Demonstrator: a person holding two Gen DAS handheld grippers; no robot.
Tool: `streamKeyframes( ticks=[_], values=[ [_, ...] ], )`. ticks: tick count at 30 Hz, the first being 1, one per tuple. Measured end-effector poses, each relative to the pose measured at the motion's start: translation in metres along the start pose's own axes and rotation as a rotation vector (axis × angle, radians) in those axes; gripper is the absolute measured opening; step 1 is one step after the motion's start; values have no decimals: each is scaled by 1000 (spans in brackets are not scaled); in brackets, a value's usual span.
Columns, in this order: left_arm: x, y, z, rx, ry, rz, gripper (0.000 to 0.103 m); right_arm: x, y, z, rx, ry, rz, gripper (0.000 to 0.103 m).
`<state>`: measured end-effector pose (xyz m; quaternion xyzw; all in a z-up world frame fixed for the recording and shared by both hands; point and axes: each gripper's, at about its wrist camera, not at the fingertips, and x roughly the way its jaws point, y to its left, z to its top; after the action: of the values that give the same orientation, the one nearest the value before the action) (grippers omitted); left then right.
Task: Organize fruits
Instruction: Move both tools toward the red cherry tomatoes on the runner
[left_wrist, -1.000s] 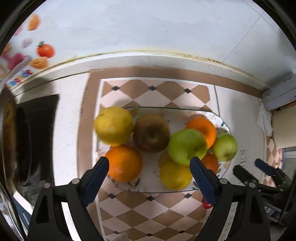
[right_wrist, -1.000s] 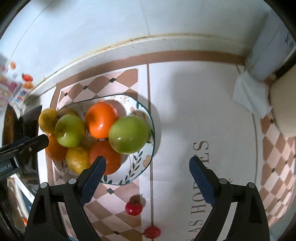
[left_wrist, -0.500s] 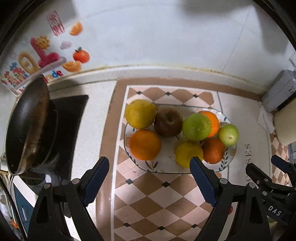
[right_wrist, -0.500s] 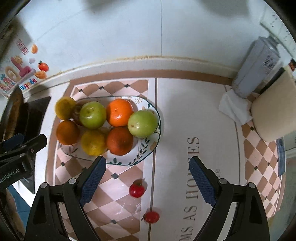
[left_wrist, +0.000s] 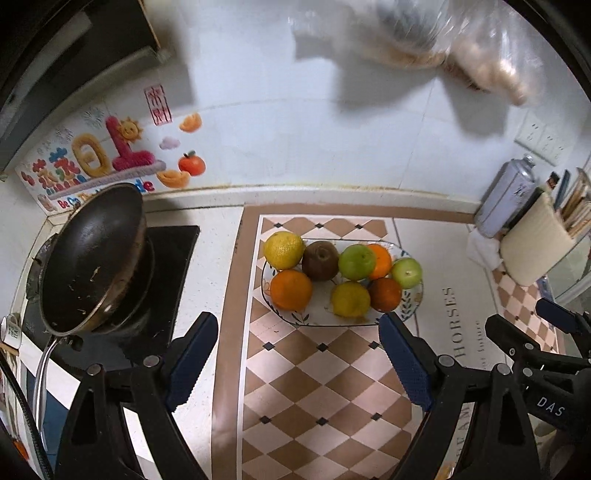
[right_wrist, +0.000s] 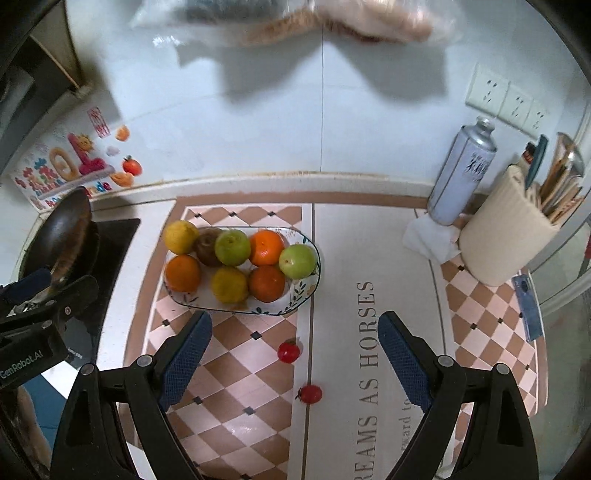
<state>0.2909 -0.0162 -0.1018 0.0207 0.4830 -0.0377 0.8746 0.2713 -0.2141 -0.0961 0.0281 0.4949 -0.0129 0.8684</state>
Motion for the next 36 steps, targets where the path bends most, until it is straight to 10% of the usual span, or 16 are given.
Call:
streamKeyframes(
  ticks=[20,31,36],
  values=[
    [-66,5,-29,-6,-96,-6,89,-69,13,-23,18,-95,50,93],
    [6,-9,-33,49,-4,147,103,62,-46,-53,160,140,63,92],
    [81,-21,-52,67,197,134,103,139,-61,-89,198,295,96,67]
  ],
)
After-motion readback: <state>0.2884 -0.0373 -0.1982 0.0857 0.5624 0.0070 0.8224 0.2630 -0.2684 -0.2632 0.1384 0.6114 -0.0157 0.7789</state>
